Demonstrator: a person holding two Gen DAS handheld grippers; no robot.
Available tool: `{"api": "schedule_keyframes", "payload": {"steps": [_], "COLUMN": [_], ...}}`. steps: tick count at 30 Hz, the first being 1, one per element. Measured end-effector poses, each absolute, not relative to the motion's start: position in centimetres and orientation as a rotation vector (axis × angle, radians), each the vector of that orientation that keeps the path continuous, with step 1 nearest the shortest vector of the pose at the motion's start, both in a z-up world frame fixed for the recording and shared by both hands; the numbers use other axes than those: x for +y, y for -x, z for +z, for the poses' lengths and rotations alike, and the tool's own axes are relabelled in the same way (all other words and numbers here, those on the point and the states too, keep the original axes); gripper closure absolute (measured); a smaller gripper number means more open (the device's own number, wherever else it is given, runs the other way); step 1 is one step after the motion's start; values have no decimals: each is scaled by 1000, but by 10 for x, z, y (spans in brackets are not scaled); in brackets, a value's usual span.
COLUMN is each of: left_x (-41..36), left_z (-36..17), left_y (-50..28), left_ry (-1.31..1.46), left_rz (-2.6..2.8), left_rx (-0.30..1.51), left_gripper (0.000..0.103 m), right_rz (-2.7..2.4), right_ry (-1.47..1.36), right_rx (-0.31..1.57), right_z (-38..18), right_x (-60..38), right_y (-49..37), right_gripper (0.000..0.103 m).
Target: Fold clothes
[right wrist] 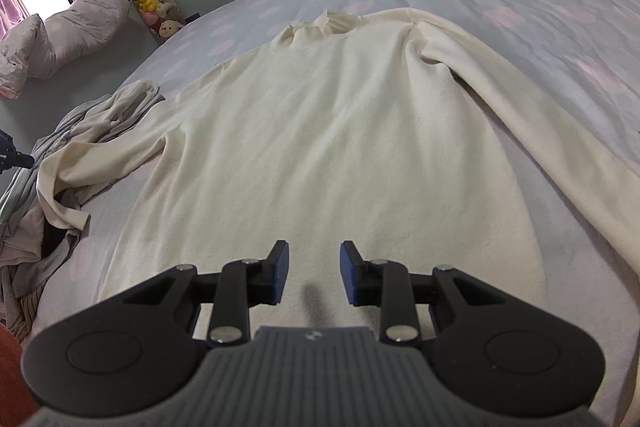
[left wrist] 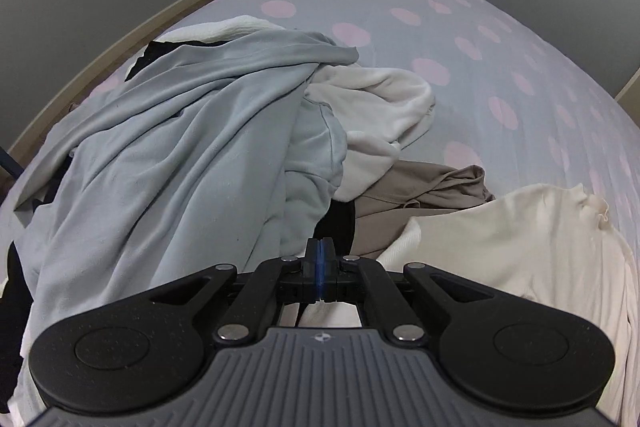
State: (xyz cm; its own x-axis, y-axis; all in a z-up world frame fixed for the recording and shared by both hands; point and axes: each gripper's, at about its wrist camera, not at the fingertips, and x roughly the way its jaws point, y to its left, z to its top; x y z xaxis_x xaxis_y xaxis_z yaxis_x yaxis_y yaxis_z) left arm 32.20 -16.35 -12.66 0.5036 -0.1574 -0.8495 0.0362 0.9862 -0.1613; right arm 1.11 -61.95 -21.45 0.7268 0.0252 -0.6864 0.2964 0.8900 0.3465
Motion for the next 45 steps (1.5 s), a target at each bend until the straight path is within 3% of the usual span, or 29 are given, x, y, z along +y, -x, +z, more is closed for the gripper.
{"api": "schedule_keyframes", "payload": {"steps": [5, 9, 11, 17, 22, 26, 28, 39, 45], "left_x": [-172, -187, -197, -228, -238, -236, -232, -197, -182], "left_z": [-116, -113, -116, -142, -166, -178, -177, -81, -69], "left_y": [-300, -272, -260, -247, -253, -259, -260, -274, -302], "left_ry": [109, 107, 105, 39, 6, 36, 36, -132, -298], "left_rz": [-176, -221, -237, -213, -149, -154, -150, -174, -111], "left_rx": [1016, 1028, 1046, 1130, 1202, 1229, 1224, 1145, 1176], "left_gripper": [102, 72, 66, 64, 64, 94, 99, 100, 100], "right_rz": [-154, -153, -152, -151, -152, -151, -153, -152, -153], "right_ry": [-460, -457, -456, -458, -465, -473, -476, -473, -471], "right_rx": [747, 744, 742, 733, 721, 717, 715, 727, 730], "right_z": [-215, -214, -214, -213, -211, -211, -212, -212, -213], "right_x": [-621, -620, -619, -618, -618, -619, -619, -618, -619], "right_y": [-11, -10, -9, -7, -5, -5, -5, -6, -6], "right_gripper": [71, 71, 71, 71, 71, 71, 71, 71, 71]}}
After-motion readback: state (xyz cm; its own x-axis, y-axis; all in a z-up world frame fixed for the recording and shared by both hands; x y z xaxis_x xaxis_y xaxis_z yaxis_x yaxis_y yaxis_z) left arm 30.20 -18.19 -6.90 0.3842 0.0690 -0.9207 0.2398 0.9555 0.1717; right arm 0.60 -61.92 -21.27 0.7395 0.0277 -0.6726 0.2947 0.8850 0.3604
